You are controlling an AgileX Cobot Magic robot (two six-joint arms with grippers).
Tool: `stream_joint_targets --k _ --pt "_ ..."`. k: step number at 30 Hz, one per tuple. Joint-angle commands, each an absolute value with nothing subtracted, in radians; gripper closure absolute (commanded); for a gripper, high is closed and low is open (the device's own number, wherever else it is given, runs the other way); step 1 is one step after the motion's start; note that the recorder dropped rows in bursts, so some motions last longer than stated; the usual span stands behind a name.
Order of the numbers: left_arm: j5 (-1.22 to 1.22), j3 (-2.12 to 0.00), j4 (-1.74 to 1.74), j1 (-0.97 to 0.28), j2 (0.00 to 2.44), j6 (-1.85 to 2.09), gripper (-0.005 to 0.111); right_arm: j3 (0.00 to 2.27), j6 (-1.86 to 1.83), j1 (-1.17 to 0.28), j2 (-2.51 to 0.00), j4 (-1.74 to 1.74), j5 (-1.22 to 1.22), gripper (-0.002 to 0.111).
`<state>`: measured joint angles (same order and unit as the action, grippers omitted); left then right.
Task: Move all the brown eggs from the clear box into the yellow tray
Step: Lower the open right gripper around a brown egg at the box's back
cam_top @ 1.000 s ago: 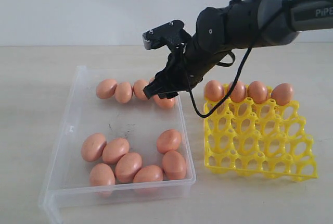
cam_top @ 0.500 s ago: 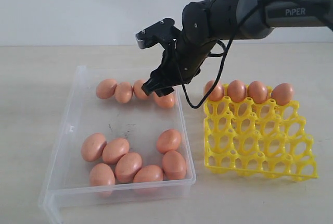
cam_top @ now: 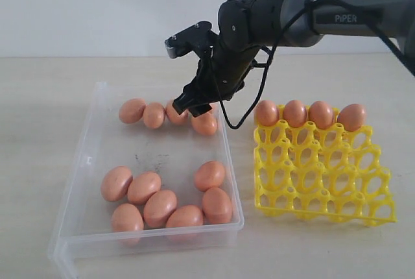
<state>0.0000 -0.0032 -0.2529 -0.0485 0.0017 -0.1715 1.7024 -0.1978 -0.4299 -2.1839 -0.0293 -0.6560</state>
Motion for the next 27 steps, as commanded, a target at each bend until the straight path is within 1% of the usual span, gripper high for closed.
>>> stream_joint_targets --k 1,7,27 --pt "0.0 0.0 -0.251 -0.056 0.0 -0.17 0.103 1.725 -0.192 -0.437 -2.197 -0.04 -0.712 0.054" --pt "0.0 0.0 -0.251 -0.056 0.0 -0.17 0.103 1.727 -0.217 -0.498 -2.168 -0.014 -0.748 0.054" --pt "0.0 0.0 -0.251 -0.056 0.0 -0.17 0.103 1.737 -0.216 -0.448 -2.237 0.007 -0.691 0.054"
